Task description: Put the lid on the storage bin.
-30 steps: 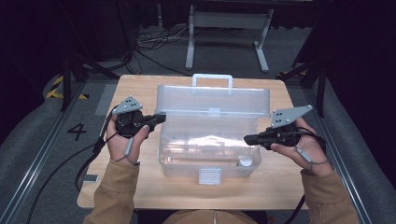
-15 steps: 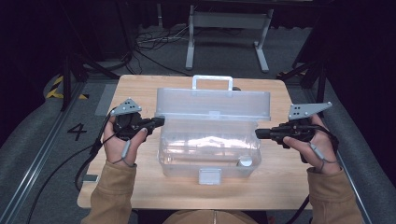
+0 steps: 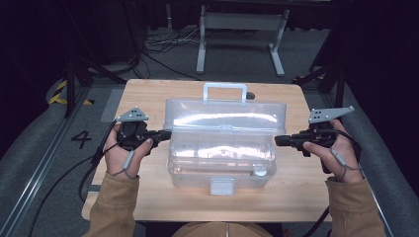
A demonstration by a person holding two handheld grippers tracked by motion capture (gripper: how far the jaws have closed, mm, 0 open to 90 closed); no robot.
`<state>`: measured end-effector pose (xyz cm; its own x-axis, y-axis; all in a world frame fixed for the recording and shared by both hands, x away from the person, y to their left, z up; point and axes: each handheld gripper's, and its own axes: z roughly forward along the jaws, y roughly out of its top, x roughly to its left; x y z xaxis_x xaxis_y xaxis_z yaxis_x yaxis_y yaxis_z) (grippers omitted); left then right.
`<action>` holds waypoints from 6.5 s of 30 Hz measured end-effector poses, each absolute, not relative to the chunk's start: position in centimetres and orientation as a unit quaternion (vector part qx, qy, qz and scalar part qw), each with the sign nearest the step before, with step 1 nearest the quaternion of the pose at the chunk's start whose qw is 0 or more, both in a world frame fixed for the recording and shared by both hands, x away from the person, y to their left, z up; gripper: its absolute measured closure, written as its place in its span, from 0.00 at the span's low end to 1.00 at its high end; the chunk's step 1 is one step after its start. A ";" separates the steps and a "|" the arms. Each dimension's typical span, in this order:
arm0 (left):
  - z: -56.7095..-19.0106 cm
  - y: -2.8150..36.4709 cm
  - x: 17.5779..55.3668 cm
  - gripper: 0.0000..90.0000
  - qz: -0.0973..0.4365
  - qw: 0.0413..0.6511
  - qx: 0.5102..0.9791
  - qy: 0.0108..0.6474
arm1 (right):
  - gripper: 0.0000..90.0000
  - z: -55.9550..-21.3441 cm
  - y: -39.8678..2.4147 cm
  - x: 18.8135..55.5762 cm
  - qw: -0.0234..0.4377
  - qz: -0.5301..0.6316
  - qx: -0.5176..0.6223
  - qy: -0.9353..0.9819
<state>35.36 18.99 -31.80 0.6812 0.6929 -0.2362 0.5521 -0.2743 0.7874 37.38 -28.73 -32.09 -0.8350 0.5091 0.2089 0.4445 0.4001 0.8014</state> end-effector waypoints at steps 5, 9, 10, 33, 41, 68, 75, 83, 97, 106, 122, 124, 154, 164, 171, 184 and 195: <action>-31.8 19.0 35.3 0.99 0.067 0.442 0.804 0.392 | 1.00 -32.2 -28.8 37.4 0.026 0.458 0.285 0.842; -31.8 19.0 35.2 0.99 0.064 0.431 0.811 0.390 | 1.00 -32.3 -28.6 37.4 0.021 0.450 0.284 0.846; -31.8 19.0 35.2 0.99 0.063 0.429 0.813 0.389 | 1.00 -32.4 -28.6 37.4 0.019 0.447 0.283 0.848; -32.3 20.6 35.1 0.93 0.033 0.360 0.840 0.406 | 1.00 -33.0 -28.0 37.1 -0.009 0.390 0.273 0.879; -32.7 21.5 35.6 0.92 0.038 0.356 0.834 0.421 | 1.00 -33.3 -27.9 37.0 -0.022 0.373 0.271 0.887; -33.9 22.2 36.6 0.87 0.036 0.347 0.828 0.439 | 1.00 -34.1 -27.4 37.0 -0.025 0.317 0.256 0.913; -34.0 22.1 36.6 0.87 0.035 0.343 0.830 0.439 | 1.00 -34.3 -27.4 36.9 -0.026 0.306 0.252 0.918; -34.1 22.2 36.7 0.87 0.037 0.340 0.830 0.442 | 1.00 -34.6 -27.1 36.9 -0.032 0.290 0.247 0.924; -34.4 22.0 36.9 0.87 0.028 0.334 0.834 0.439 | 1.00 -35.2 -26.8 37.0 -0.045 0.267 0.241 0.932; -34.6 22.0 37.0 0.87 0.026 0.333 0.833 0.441 | 1.00 -35.7 -26.6 37.0 -0.056 0.256 0.241 0.935; -34.9 22.0 37.2 0.87 0.022 0.331 0.833 0.442 | 0.96 -37.0 -27.2 37.1 -0.091 0.213 0.229 0.946; -34.9 22.0 37.2 0.86 0.023 0.332 0.833 0.442 | 0.95 -36.9 -27.3 37.1 -0.088 0.221 0.229 0.944; -35.0 23.3 36.7 0.78 0.053 0.347 0.817 0.457 | 0.67 -34.0 -32.1 39.2 0.054 0.381 0.323 0.865; -36.1 23.8 37.6 0.72 0.070 0.353 0.808 0.467 | 0.56 -35.0 -34.3 41.0 0.125 0.398 0.358 0.835; -37.0 24.4 38.4 0.66 0.089 0.362 0.797 0.476 | 0.53 -36.6 -35.5 42.3 0.157 0.402 0.388 0.814; -39.7 25.9 40.0 0.50 0.139 0.377 0.785 0.471 | 0.47 -39.7 -36.5 44.2 0.180 0.391 0.405 0.806; -41.4 26.3 40.7 0.40 0.151 0.375 0.782 0.475 | 0.43 -42.5 -37.5 45.5 0.175 0.377 0.430 0.801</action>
